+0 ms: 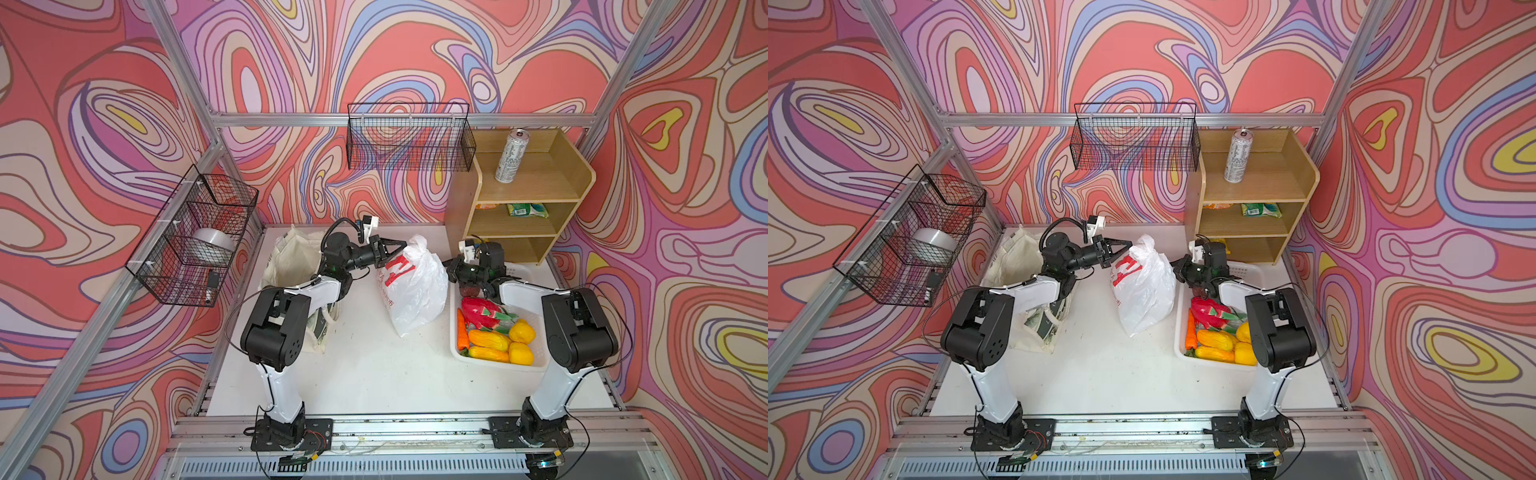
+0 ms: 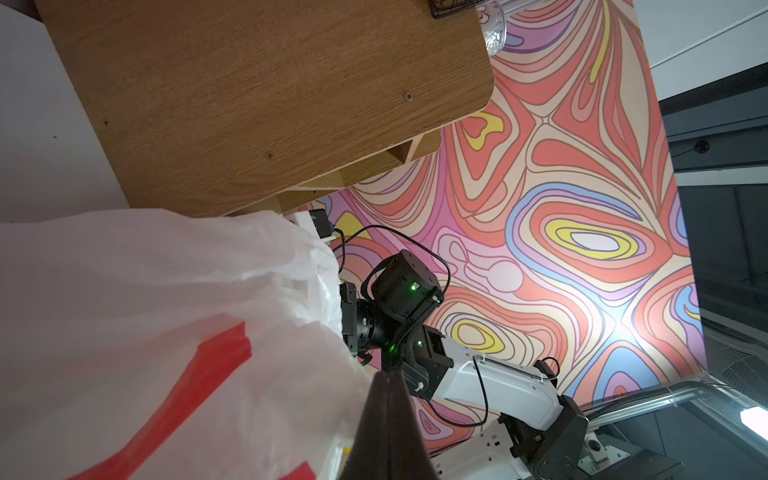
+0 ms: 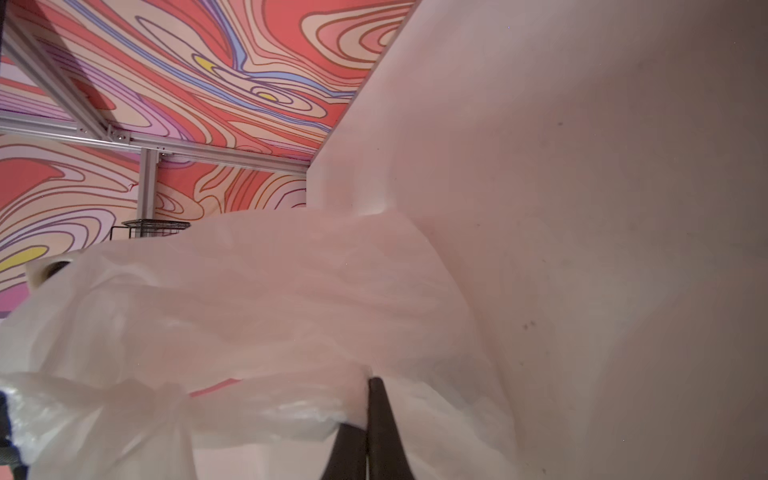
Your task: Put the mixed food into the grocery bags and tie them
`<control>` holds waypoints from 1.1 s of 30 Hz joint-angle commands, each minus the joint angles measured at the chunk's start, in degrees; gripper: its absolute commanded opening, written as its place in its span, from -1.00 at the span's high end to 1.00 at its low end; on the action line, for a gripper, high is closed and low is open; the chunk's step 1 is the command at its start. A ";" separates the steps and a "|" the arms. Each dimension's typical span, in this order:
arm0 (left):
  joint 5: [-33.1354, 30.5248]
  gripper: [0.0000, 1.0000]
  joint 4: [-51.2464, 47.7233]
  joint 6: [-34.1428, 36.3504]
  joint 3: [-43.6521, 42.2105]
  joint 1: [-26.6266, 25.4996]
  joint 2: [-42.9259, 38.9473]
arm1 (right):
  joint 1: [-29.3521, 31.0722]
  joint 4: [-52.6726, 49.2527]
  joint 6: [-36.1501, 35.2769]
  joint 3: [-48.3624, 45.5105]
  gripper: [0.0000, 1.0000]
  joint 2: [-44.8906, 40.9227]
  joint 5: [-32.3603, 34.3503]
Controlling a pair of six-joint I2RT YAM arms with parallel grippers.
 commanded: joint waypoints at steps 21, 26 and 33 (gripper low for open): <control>-17.75 0.32 -46.22 42.04 3.14 -5.01 -14.52 | 0.75 -4.94 -2.46 0.80 1.00 -8.19 -1.11; -20.35 0.29 -44.86 41.06 0.13 -6.90 -15.38 | 2.44 -5.12 -2.65 -0.59 1.00 -9.42 -0.47; -25.72 0.20 -38.10 36.81 -3.23 -6.97 -15.76 | 2.85 -4.55 -2.44 -1.47 1.00 -9.55 -0.21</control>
